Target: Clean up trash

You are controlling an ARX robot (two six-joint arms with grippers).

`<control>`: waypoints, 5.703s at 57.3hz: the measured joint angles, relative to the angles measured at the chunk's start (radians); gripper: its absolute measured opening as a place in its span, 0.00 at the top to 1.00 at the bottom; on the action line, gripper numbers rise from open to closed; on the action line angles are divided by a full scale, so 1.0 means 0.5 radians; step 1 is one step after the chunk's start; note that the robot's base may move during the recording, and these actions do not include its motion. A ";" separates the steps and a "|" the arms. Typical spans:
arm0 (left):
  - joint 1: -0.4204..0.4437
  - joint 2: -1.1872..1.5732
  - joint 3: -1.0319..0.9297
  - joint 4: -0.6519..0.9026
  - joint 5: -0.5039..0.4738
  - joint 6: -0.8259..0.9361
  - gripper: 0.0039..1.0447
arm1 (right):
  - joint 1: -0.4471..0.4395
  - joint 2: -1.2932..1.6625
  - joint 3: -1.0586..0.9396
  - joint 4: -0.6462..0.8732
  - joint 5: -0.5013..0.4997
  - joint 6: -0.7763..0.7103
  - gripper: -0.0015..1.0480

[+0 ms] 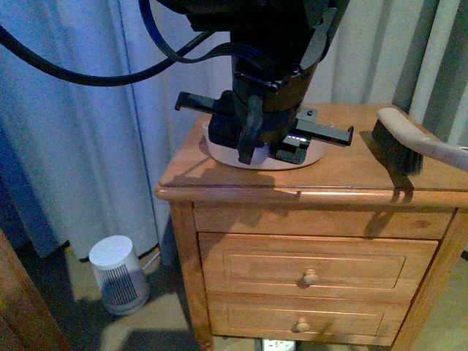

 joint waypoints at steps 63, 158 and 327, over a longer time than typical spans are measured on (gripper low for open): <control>0.591 -2.849 -2.335 1.976 0.755 1.003 0.72 | 0.000 0.000 0.000 0.000 0.000 0.000 0.07; 1.246 -3.645 -2.825 1.754 1.215 0.224 0.72 | 0.453 3.340 2.436 -0.631 0.458 0.610 0.07; 1.248 -3.648 -2.827 1.752 1.220 0.223 0.72 | 0.694 1.122 0.587 1.344 1.054 -0.562 0.80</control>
